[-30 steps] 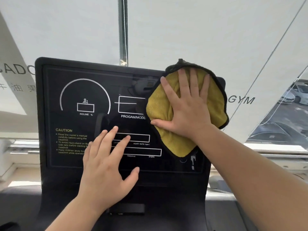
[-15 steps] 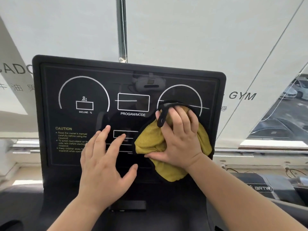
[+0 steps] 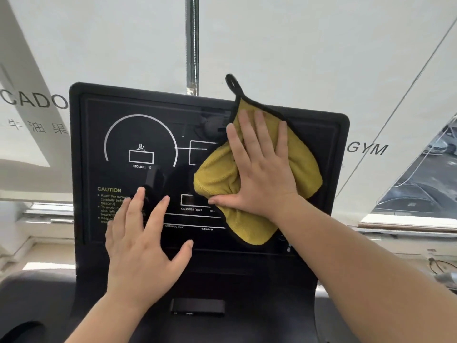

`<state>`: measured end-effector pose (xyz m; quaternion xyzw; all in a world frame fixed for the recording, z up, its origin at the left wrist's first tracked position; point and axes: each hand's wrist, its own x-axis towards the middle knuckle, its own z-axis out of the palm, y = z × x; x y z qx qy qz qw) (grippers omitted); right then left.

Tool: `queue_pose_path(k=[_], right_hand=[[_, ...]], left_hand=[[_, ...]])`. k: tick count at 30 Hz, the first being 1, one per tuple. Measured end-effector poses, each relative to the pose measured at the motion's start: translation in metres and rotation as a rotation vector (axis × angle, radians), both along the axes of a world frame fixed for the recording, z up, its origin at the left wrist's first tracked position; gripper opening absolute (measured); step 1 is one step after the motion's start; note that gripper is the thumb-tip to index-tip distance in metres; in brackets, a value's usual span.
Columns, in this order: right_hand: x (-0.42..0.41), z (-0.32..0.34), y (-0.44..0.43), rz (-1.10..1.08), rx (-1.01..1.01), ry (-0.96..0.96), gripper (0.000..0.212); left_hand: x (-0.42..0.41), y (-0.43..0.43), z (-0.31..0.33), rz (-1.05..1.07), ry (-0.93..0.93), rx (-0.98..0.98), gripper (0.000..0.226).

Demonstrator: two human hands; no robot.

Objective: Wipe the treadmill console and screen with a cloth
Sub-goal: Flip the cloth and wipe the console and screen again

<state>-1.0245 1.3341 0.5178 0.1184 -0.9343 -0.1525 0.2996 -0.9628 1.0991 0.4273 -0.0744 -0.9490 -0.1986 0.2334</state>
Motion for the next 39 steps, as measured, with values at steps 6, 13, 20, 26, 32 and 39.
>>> queue_pose_path(k=[6, 13, 20, 26, 32, 39], right_hand=[[0.047, -0.089, -0.009, 0.082, 0.014, -0.091, 0.127], [0.048, -0.084, 0.019, 0.135, 0.062, -0.048, 0.120], [-0.006, 0.019, 0.009, -0.129, -0.116, 0.015, 0.135], [-0.007, -0.002, -0.040, -0.049, -0.086, -0.005, 0.132], [0.025, -0.060, -0.022, 0.095, 0.019, -0.028, 0.117], [0.035, -0.038, 0.052, -0.103, -0.081, 0.039, 0.121]], left_hand=[[-0.004, 0.000, -0.004, -0.012, -0.007, -0.027, 0.088], [-0.004, -0.009, 0.002, -0.040, -0.032, -0.047, 0.086], [-0.004, -0.011, 0.004, -0.048, -0.052, -0.042, 0.082], [-0.006, -0.013, 0.000, -0.063, 0.004, -0.022, 0.076], [-0.006, -0.014, -0.001, -0.073, 0.038, 0.036, 0.068], [-0.003, -0.011, 0.001, -0.059, -0.009, 0.057, 0.069]])
